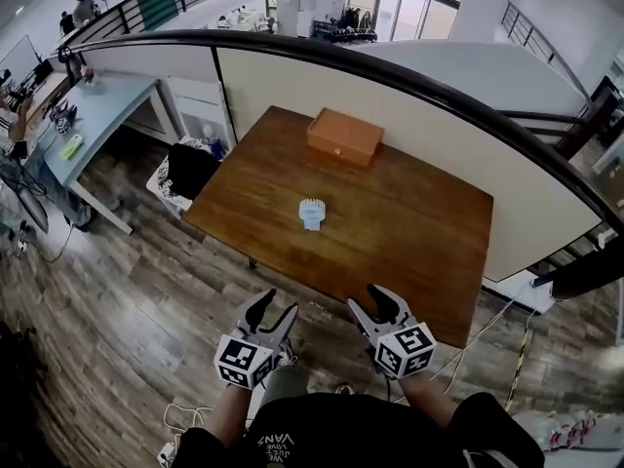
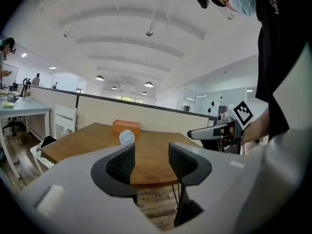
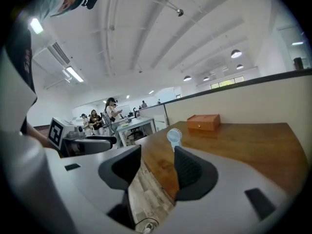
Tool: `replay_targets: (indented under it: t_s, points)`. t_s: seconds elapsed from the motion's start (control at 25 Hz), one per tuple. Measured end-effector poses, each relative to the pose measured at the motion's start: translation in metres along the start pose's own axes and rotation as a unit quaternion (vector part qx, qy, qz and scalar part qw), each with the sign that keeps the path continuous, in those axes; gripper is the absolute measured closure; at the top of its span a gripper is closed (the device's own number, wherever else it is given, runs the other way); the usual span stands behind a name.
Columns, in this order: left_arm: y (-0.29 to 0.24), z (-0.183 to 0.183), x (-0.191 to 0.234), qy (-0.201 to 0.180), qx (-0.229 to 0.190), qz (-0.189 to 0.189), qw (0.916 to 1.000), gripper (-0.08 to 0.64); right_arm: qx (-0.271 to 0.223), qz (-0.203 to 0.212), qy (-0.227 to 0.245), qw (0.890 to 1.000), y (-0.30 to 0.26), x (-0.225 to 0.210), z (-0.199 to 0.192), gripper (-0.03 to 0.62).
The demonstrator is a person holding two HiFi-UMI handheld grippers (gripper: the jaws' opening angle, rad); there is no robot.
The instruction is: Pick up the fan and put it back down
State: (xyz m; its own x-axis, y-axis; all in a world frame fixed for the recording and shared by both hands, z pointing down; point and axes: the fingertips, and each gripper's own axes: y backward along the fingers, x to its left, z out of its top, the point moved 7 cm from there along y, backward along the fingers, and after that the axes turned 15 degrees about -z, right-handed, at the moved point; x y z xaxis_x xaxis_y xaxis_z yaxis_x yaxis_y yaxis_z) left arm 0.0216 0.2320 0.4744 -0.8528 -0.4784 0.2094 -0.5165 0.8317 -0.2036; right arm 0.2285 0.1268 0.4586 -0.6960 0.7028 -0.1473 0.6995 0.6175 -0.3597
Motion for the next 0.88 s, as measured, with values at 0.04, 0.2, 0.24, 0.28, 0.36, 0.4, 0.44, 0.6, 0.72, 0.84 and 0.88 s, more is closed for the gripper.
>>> replay_targets:
  t_s: [0.04,0.2,0.24,0.28,0.36,0.4,0.44,0.6,0.72,0.84,0.88]
  points:
    - [-0.002,0.002,0.012,-0.001,0.002,-0.007,1.0,0.357,-0.002,-0.011,-0.003,1.0,-0.008,0.002,0.003,0.41]
    - [-0.011,0.006,0.054,-0.001,0.019,-0.042,0.9989,0.35,-0.004,-0.05,-0.014,0.999,-0.035,0.012,0.01,0.41]
    - [-0.014,0.004,0.063,-0.001,0.023,-0.052,0.9984,0.348,-0.004,-0.06,-0.018,0.998,-0.041,0.014,0.009,0.41]
    - [-0.017,0.002,0.072,-0.002,0.029,-0.062,0.9976,0.347,-0.004,-0.07,-0.023,0.997,-0.046,0.015,0.008,0.41]
    - [-0.023,-0.001,0.088,-0.007,0.041,-0.082,0.9958,0.339,-0.004,-0.09,-0.033,0.995,-0.055,0.018,0.005,0.41]
    - [-0.026,-0.002,0.095,-0.01,0.045,-0.091,0.9948,0.334,-0.003,-0.099,-0.038,0.994,-0.058,0.019,0.004,0.41]
    - [-0.028,-0.003,0.102,-0.011,0.048,-0.097,0.9941,0.331,-0.001,-0.106,-0.042,0.993,-0.061,0.021,0.002,0.41]
    - [-0.041,-0.007,0.126,-0.007,0.057,-0.108,0.9925,0.327,0.009,-0.12,-0.053,0.991,-0.072,0.024,-0.001,0.41]
    - [-0.057,-0.011,0.139,-0.01,0.067,-0.12,0.9905,0.317,0.012,-0.126,-0.058,0.99,-0.082,0.018,-0.002,0.41]
    - [-0.077,-0.014,0.149,-0.014,0.076,-0.127,0.9888,0.311,0.017,-0.121,-0.057,0.991,-0.094,0.008,-0.001,0.41]
    - [-0.084,-0.016,0.152,-0.014,0.08,-0.128,0.9884,0.307,0.018,-0.117,-0.055,0.991,-0.099,0.004,0.0,0.41]
